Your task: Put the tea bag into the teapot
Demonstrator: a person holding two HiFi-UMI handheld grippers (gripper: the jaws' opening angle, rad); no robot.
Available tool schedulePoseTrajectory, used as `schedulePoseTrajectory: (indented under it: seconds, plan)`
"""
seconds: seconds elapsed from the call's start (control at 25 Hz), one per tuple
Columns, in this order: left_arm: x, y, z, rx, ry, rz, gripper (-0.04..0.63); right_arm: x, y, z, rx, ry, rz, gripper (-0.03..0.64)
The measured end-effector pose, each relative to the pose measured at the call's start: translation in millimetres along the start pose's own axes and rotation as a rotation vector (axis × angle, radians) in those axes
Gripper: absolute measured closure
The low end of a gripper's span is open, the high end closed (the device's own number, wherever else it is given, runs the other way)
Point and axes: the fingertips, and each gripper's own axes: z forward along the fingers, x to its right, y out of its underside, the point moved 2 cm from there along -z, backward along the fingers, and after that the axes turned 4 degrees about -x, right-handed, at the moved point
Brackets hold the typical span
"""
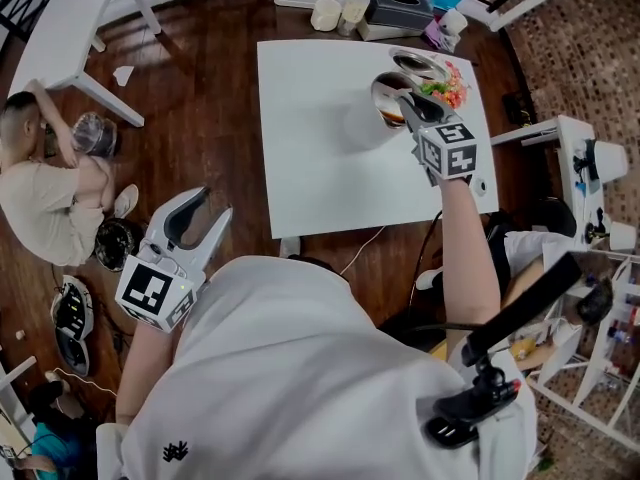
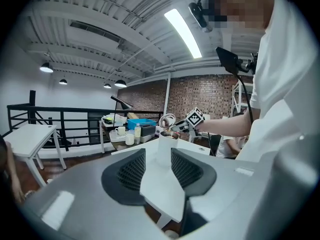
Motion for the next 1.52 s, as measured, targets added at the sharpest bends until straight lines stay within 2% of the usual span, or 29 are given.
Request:
schedulePoseTrajectory:
  seconds: [0.52, 0.8, 1.04, 1.28, 1.52]
  plan:
    - [-6.4, 0.5, 0.0, 0.007, -0.035, -0.016, 0.462, 13.1, -0.5, 19.4, -0.026, 0.012, -0.011, 0.545]
    - [-7.9, 0.6, -0.9, 0.010, -0.042, -0.012, 0.462, 16.6, 0.9, 23.3, -0.022, 0.016, -0.004, 0.480]
    - [-5.8, -0.7, -6.3, 0.012, -0.042, -0.005, 0.462, 15.5, -1.2, 11.1, 0.004, 0.032, 0.009, 0.486]
    - [-5.9, -0.8, -8.7, 0.006, -0.005, 0.000, 0.462, 4.6, -2.5, -11.2, 0.022, 0.051, 0.037, 0.489]
    - [-5.4, 4.9, -19.8, 0.004, 0.078, 0.027, 0.462, -40.3, -11.3, -64.4, 0.082, 0.087, 0.059, 0.489]
